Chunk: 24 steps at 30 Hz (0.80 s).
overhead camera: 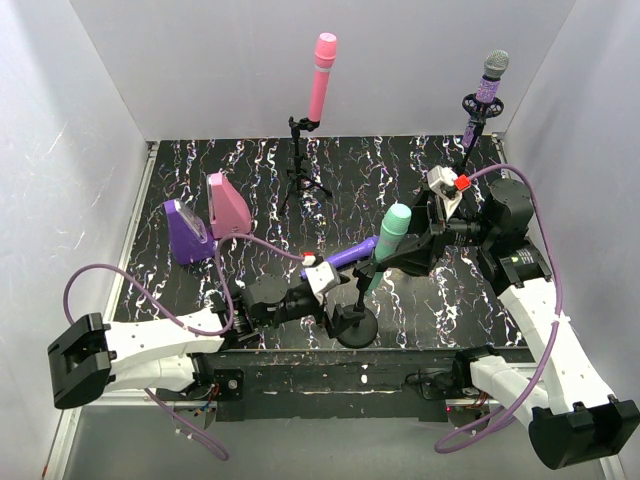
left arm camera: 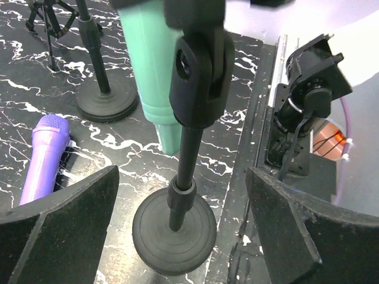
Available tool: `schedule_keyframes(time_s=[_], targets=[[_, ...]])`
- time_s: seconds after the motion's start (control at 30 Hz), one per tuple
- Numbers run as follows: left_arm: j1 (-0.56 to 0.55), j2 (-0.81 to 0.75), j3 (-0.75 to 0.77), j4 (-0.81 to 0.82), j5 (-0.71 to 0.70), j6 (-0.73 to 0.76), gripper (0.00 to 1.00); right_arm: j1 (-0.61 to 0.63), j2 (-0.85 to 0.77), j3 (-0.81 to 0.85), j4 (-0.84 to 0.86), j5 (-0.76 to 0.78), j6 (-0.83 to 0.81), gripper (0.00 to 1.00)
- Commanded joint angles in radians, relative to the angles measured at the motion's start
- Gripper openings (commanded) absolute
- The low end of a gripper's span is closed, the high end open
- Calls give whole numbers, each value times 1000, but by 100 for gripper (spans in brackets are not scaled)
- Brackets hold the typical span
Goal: Attach the microphones to the stand
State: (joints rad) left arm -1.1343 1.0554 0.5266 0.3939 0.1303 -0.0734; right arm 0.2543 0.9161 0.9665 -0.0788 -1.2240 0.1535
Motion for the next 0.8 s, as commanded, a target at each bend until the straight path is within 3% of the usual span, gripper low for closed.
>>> schedule_keyframes(time_s=[0.0, 0.13, 0.53, 0.77], targets=[[-33, 41, -31, 204, -116, 55, 82, -7, -11, -9, 48, -22, 1, 87], [-45, 55, -17, 209, -159, 66, 68, -10, -11, -12, 53, -22, 6, 87], [-58, 124, -43, 191, -185, 38, 59, -15, -13, -26, 70, -23, 17, 87], [-59, 193, -71, 279, -179, 27, 58, -16, -11, -26, 68, -23, 15, 88]])
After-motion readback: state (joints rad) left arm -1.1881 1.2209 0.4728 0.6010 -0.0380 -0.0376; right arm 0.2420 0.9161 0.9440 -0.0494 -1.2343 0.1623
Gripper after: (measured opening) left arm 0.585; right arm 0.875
